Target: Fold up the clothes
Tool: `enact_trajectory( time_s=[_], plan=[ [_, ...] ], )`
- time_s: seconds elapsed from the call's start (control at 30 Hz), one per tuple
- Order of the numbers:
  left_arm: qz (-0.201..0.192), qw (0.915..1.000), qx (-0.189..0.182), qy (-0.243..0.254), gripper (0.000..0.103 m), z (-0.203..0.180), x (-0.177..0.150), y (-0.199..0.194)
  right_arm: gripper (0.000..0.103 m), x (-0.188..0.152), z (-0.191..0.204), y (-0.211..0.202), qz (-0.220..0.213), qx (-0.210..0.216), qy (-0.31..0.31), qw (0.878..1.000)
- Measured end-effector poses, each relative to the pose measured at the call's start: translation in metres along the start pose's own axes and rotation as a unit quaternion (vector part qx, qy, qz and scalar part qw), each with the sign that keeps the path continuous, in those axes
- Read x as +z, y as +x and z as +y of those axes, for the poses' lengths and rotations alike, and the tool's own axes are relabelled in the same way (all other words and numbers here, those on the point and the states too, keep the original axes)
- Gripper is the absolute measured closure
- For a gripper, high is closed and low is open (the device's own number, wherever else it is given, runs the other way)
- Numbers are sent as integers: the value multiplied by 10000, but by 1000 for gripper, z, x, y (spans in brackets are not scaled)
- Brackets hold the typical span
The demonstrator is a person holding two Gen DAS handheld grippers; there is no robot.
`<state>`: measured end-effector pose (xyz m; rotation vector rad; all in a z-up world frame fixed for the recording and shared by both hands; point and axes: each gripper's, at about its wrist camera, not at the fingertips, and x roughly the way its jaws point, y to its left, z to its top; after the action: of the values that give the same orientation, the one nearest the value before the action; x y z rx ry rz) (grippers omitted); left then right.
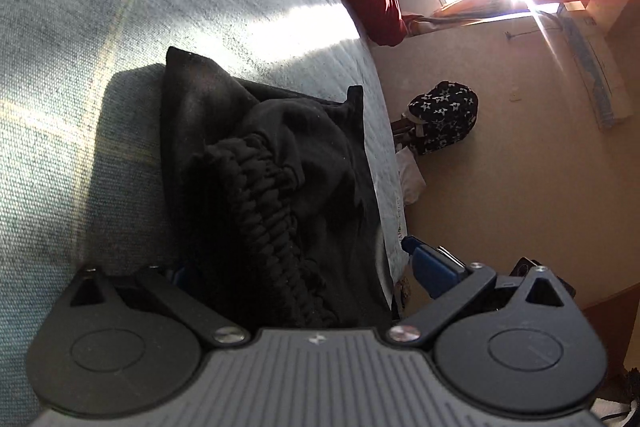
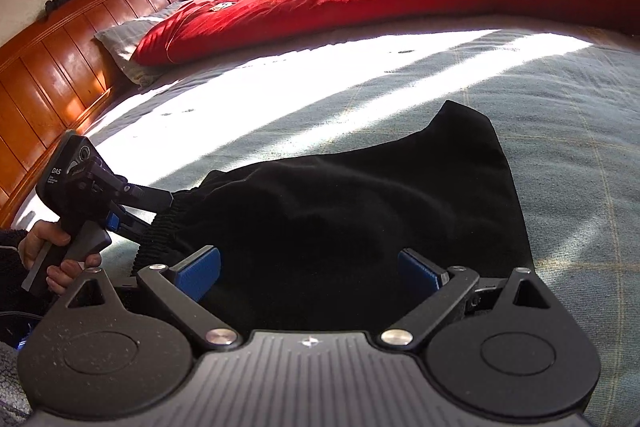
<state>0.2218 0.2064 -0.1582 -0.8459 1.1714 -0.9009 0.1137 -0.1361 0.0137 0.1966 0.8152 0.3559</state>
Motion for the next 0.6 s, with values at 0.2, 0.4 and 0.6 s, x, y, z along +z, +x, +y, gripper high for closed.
enact_trajectory(
  time_s=[0.2, 0.4, 0.6],
  plan=[
    [297, 9993, -227, -42, 1, 5, -3, 1, 6, 0, 24, -15, -52, -345, 80, 9994],
    [317, 9984, -454, -124, 1, 11, 13, 15, 5, 4, 28, -22, -156, -591, 354, 9975],
    [174, 9988, -466, 31, 2, 11, 2, 11, 5, -6, 21, -25, -149, -660, 721, 9951]
  ],
)
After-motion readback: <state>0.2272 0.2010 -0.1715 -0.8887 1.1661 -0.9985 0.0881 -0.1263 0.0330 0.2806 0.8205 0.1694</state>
